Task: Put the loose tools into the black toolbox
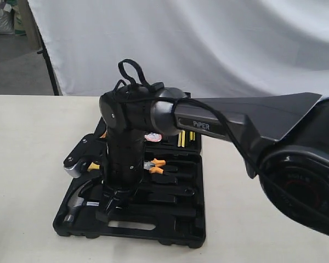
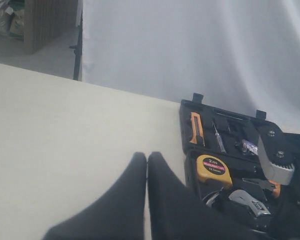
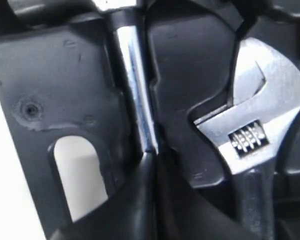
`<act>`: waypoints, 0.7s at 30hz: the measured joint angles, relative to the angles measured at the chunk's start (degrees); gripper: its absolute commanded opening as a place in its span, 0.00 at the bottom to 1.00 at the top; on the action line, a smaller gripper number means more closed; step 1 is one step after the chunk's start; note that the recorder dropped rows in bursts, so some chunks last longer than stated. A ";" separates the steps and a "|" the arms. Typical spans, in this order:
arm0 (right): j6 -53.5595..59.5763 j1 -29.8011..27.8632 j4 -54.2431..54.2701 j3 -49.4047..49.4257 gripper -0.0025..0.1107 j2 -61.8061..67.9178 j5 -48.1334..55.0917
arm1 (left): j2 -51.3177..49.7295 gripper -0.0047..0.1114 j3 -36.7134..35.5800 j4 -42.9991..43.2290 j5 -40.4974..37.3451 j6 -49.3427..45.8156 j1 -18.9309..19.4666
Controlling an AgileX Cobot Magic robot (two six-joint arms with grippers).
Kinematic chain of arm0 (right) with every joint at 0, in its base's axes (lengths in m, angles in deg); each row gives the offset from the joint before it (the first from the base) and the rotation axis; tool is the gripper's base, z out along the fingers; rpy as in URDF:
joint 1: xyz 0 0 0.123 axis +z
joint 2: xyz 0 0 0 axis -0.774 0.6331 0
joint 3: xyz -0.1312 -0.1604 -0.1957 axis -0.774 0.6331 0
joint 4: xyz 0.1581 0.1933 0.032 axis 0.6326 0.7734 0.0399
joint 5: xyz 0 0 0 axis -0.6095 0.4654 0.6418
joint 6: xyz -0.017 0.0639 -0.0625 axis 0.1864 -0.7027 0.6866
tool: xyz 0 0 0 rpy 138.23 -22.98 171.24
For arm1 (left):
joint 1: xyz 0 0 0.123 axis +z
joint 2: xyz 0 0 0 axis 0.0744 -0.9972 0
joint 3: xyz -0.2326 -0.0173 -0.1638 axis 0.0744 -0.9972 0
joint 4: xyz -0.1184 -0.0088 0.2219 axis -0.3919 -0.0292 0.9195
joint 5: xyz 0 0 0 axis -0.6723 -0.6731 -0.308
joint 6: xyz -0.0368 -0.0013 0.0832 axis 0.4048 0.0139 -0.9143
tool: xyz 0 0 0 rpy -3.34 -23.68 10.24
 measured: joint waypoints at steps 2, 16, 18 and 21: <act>-0.54 0.00 0.00 -0.94 0.02 -0.32 0.69 | 0.00 0.05 0.00 0.00 0.00 0.00 0.00; -2.56 0.00 0.39 -8.64 0.02 -20.46 5.02 | 0.00 0.05 0.00 0.00 0.00 0.00 0.00; -3.11 0.00 0.51 -8.64 0.02 -22.04 4.70 | 0.00 0.05 0.00 0.00 0.00 0.00 0.00; -3.60 0.00 -0.13 -8.64 0.02 -22.70 5.12 | 0.00 0.05 0.00 0.00 0.00 0.00 0.00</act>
